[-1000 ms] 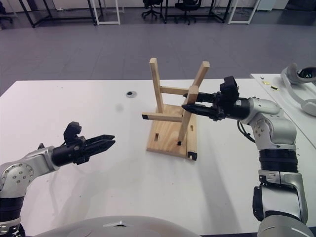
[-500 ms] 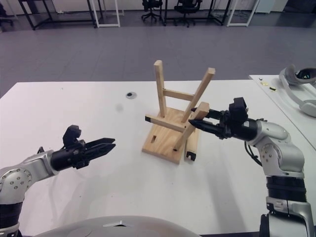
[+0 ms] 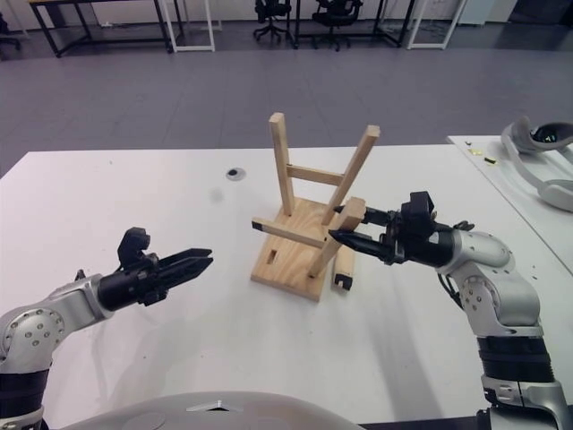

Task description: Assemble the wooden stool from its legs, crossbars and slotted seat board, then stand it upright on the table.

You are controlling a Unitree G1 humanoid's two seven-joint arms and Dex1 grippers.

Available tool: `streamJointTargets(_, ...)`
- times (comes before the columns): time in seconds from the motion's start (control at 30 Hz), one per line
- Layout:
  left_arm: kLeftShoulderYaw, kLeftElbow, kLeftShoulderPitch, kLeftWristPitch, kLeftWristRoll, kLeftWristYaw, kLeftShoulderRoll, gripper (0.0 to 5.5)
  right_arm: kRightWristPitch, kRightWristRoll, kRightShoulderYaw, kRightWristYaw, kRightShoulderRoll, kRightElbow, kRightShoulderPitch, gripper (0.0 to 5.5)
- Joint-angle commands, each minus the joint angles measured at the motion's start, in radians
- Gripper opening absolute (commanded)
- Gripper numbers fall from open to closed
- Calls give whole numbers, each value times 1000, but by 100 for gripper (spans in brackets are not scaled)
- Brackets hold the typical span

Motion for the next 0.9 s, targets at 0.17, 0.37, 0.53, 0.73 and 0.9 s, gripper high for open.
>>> streamJointTargets(0.17, 7, -17, 10, -26, 7, 59, -37, 304, 116, -222, 221, -89, -29, 138, 128, 204)
streamJointTargets(0.37, 5, -19, 12, -33, 15, 66, -46, 304, 228, -140, 217, -130, -37, 151, 86, 204)
streamJointTargets(0.53, 2, -17, 14, -40, 17, 68, -51, 304, 208, -151, 226, -141, -50, 170, 74, 260)
streamJointTargets(0.73, -1, -24, 25, -50, 18, 74, -63, 304, 220, -200, 203, -115, -41, 197, 44, 370)
streamJointTargets(0.9, -5, -25, 32, -55, 19, 75, -66, 304, 198, -201, 142, -114, -31, 215, 28, 464)
